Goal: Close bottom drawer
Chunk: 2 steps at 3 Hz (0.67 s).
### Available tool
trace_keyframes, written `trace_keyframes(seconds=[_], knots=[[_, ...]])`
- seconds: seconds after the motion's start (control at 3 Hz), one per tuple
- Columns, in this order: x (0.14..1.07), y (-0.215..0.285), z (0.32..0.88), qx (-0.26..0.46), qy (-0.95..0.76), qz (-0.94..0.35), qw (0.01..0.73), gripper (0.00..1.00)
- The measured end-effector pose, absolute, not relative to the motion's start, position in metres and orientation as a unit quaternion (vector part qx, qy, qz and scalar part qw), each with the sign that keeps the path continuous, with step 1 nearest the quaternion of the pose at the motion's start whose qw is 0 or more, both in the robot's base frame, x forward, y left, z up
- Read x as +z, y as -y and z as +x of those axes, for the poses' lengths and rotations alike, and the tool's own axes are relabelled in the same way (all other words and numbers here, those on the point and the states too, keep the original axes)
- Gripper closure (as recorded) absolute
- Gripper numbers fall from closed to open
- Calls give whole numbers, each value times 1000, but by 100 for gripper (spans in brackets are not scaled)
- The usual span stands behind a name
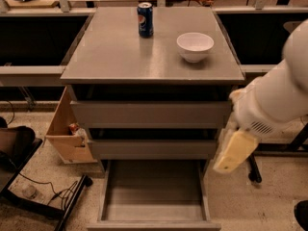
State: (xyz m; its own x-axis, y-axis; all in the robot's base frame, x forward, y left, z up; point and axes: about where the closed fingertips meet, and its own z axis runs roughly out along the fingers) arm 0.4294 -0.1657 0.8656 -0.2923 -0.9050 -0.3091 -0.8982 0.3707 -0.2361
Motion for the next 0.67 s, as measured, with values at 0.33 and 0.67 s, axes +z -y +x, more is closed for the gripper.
trace_keyframes(seconds=[0.33,0.67], knots=[[781,151,426,1,-818,-546,181,0],[685,146,418,8,-832,-536,142,0]])
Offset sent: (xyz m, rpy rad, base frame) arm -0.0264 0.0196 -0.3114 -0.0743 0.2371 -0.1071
